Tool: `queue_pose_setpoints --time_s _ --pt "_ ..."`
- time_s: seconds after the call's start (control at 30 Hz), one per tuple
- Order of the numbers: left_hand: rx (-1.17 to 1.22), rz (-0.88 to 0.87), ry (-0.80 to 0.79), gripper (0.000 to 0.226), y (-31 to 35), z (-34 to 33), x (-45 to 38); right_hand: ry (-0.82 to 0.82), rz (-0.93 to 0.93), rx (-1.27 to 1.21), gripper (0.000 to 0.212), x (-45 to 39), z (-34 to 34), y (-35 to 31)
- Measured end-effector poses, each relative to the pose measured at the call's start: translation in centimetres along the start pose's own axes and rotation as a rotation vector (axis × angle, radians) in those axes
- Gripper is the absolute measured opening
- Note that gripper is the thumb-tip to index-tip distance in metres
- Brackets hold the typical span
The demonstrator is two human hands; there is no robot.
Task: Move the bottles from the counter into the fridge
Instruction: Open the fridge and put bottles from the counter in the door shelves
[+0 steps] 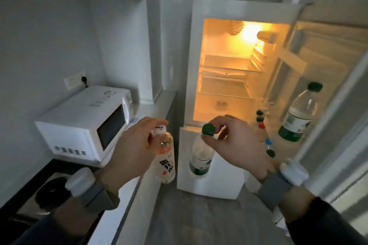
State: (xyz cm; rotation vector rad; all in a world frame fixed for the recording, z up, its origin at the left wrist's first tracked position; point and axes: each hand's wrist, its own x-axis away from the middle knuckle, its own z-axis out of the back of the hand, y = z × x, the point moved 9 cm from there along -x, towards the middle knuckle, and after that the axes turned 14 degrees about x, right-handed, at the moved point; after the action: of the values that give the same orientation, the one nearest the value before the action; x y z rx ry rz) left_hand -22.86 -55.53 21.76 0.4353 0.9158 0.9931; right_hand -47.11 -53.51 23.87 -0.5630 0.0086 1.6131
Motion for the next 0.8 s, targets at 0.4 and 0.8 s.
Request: queue_pose_setpoints --time_s 0.4,0.8 --pt "0.243 -0.32 -0.216 0.03 3.7 -8.1 -16.9 0.214 -0.314 0.13 0.022 -6.5 6.6 8.2" --pt "0.387 -0.414 -0.204 0.027 7.3 -15.8 -27.5 0.358 -0.342 0.224 0.036 -9.4 11.2 14.3"
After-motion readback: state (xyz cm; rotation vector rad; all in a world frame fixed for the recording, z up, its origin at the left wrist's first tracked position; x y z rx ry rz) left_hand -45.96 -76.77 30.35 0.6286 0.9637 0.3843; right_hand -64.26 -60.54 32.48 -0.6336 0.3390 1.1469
